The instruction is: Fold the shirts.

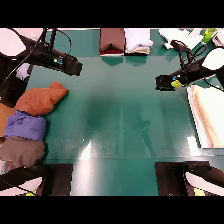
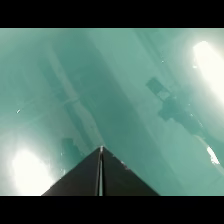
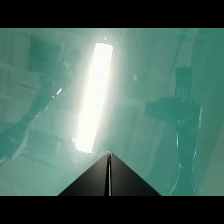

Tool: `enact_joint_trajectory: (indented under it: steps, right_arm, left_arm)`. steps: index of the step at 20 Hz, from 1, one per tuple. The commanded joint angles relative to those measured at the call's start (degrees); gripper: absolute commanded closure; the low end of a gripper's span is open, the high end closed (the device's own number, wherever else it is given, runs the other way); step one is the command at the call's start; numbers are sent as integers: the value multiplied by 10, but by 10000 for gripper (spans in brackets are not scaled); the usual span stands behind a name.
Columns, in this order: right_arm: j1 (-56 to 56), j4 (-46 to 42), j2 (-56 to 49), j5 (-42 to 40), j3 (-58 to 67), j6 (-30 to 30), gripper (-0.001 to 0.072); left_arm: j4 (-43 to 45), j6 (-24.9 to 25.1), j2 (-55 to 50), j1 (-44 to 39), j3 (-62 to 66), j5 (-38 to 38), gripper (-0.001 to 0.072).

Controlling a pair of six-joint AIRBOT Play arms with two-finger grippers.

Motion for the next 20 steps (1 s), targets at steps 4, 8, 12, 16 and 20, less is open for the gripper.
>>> enact_joint_trajectory:
  steps: [4, 8, 12, 16, 20]
  right_arm:
    - [1, 4, 0, 0, 0, 0, 689]
    - [1, 4, 0, 0, 0, 0, 689]
    - [1, 4, 0, 0, 0, 0, 689]
    - [1, 4, 0, 1, 0, 0, 689]
    - [1, 4, 0, 1, 0, 0, 689]
  left_arm:
    - [0, 0, 0, 1, 0, 0, 684]
    - [0, 0, 0, 1, 0, 0, 684]
    - [-8, -5, 0, 1, 0, 8, 684]
    - [78, 6, 0, 1, 0, 43, 677]
    - [188, -64, -19, 83, 0, -15, 97]
